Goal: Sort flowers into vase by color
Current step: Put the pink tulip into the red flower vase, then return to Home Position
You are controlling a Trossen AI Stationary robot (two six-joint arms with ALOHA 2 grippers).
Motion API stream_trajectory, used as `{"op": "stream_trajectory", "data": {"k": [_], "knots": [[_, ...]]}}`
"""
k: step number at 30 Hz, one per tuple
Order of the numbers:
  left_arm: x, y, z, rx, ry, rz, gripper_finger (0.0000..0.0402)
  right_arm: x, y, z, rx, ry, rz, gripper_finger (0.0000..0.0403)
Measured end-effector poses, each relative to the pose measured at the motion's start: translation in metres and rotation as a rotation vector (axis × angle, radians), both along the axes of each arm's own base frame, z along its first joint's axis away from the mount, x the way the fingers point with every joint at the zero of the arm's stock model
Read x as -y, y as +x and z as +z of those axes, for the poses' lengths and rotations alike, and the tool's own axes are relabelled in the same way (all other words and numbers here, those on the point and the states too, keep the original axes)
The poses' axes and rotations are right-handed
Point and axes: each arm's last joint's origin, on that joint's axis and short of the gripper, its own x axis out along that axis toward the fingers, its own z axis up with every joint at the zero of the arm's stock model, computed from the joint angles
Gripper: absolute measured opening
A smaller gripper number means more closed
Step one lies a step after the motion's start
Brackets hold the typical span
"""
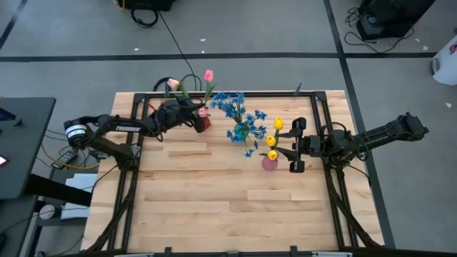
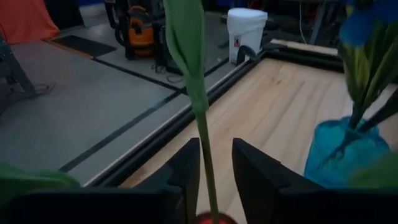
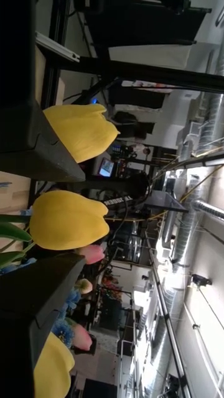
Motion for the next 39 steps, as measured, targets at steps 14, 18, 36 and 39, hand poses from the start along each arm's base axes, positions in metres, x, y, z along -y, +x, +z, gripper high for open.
{"op": "stream_trajectory", "data": {"k": [14,18,36,39], "knots": [[0.015,-0.023,0.029,-0.023,0.017,-0.02,0.0108,0.0,0.0,-0.001,-0.01,0.004,0.007,0.0211],[0.02,-0.03,0.038,-0.012,0.019,-0.037,0.0108,-0.002,0.0,0.0,0.004,0.011,0.069,0.0211],[0.057,-0.078,0.065,-0.019,-0.063,-0.223,0.0108,0.003,-0.03,0.006,-0.029,0.11,0.133,0.0211],[0.063,-0.088,0.072,0.033,-0.074,-0.26,0.0108,0.004,-0.037,0.01,0.004,0.124,0.138,0.0211]]}}
